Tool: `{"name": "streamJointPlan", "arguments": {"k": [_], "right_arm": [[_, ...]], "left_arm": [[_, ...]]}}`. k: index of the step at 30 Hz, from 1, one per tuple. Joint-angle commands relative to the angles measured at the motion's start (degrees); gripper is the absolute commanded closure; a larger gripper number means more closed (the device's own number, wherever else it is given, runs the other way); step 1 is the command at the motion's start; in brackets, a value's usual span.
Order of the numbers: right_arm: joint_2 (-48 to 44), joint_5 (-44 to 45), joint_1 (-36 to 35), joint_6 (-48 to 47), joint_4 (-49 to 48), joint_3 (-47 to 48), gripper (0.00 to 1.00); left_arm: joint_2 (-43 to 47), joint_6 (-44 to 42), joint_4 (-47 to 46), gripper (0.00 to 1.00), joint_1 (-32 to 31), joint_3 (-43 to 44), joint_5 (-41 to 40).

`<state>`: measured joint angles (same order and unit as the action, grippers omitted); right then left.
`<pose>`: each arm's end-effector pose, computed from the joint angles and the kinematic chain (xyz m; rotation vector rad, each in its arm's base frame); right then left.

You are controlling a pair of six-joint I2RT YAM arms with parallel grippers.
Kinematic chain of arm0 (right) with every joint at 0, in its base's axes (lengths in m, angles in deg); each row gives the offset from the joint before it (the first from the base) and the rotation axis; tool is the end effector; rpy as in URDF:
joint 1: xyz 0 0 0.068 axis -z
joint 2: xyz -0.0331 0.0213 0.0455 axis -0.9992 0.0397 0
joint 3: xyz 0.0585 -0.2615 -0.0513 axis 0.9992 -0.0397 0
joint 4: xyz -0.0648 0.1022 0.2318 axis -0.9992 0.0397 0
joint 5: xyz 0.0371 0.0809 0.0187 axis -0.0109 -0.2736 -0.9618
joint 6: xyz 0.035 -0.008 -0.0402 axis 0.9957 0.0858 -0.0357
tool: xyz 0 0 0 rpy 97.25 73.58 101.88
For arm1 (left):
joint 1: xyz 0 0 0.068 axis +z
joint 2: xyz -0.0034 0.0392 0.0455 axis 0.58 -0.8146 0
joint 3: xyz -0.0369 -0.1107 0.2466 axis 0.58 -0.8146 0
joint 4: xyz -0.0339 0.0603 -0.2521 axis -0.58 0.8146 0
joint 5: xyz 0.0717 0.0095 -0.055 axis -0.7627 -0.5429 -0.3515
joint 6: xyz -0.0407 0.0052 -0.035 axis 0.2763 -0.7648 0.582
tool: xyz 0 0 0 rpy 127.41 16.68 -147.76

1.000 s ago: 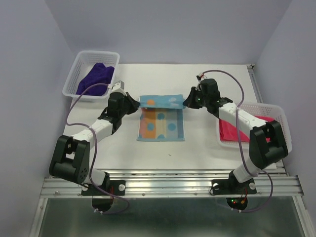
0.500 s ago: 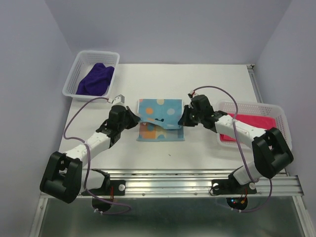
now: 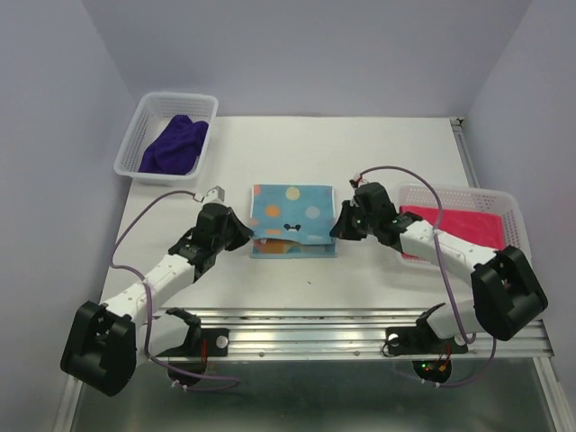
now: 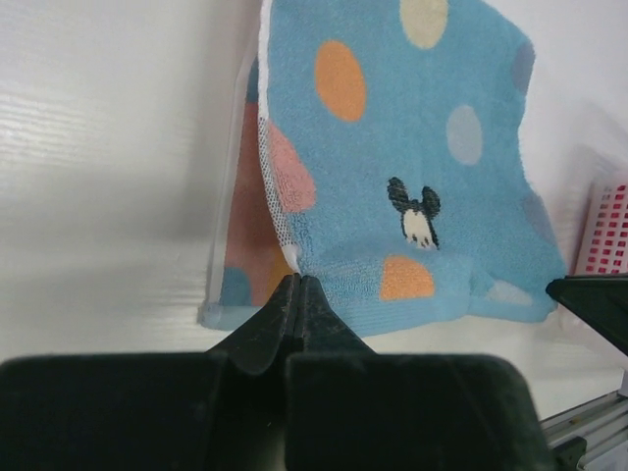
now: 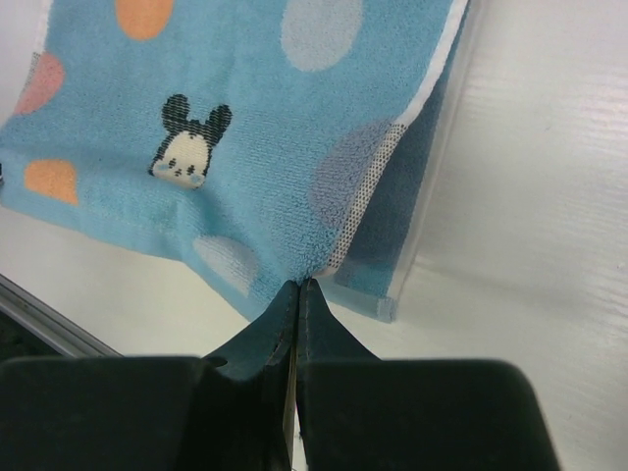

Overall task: Fold and stack the towels
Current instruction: Fold the towel

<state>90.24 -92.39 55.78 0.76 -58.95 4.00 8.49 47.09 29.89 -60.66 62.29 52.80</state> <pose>0.2404 0.1572 0.2139 -0.0725 2.4373 0.7427 0.2051 -0.0974 0.2151 -0.3035 2.1328 -0.7295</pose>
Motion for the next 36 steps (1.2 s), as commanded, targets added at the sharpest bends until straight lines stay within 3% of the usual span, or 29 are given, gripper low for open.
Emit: {"name": "streamJointPlan", "arguments": {"k": [1,5,8,9,11,12,13,15,16,20,24,33,35,36], "right_arm": [[-1.53,0.20,-0.40,0.75,-0.70,-2.73,0.99],[-0.30,-0.50,-0.40,1.28,-1.93,-4.23,0.99],[1.02,-0.68,-0.40,1.55,-2.55,-5.11,0.87],[1.46,-1.11,-0.40,1.63,-2.55,-5.37,0.74],[2.34,-1.55,-0.40,1.11,-2.46,-5.37,0.60],[2.52,-1.12,-0.40,0.32,-1.42,-4.85,0.45],[2.78,-0.51,-0.40,0.06,-0.80,-3.37,0.40],[3.04,1.68,-0.40,-1.00,0.69,-0.99,0.31],[3.39,2.65,-0.40,-0.83,1.05,0.24,0.28],[6.81,7.40,-0.22,-3.81,1.75,8.23,0.20],[15.58,11.35,2.05,-7.41,4.65,19.55,0.00],[31.16,10.40,7.59,-14.36,7.29,36.01,0.00],[33.96,10.13,8.82,-15.15,8.43,38.74,0.02],[34.68,8.39,9.26,-15.15,8.70,39.36,0.09]], "left_arm": [[0.66,1.18,1.82,1.00,-0.72,-2.47,-0.80],[-1.01,0.92,1.38,1.00,-1.07,-3.61,-0.45],[-3.20,0.30,1.82,1.00,-1.24,-3.96,1.48],[-3.56,0.21,2.17,0.98,-1.33,-3.96,1.58],[-3.65,0.12,4.53,0.57,-1.51,-3.35,1.06],[-3.21,0.21,6.63,0.40,-1.51,-3.00,0.44],[-2.08,0.30,7.61,0.27,-1.51,-2.04,-0.26],[-0.76,0.82,8.76,0.16,-1.51,-0.81,-4.04],[-0.58,1.09,8.68,0.04,-1.42,0.33,-5.27],[-6.69,-2.32,4.20,0.03,-1.16,9.45,-6.07],[-18.31,-6.97,5.34,0.01,1.56,19.92,-7.04],[-37.74,-13.49,4.63,0.01,5.26,35.49,-4.76],[-41.42,-14.38,5.33,0.06,6.31,38.04,-3.53],[-42.57,-14.73,5.34,0.12,6.49,38.92,-2.30]]}}
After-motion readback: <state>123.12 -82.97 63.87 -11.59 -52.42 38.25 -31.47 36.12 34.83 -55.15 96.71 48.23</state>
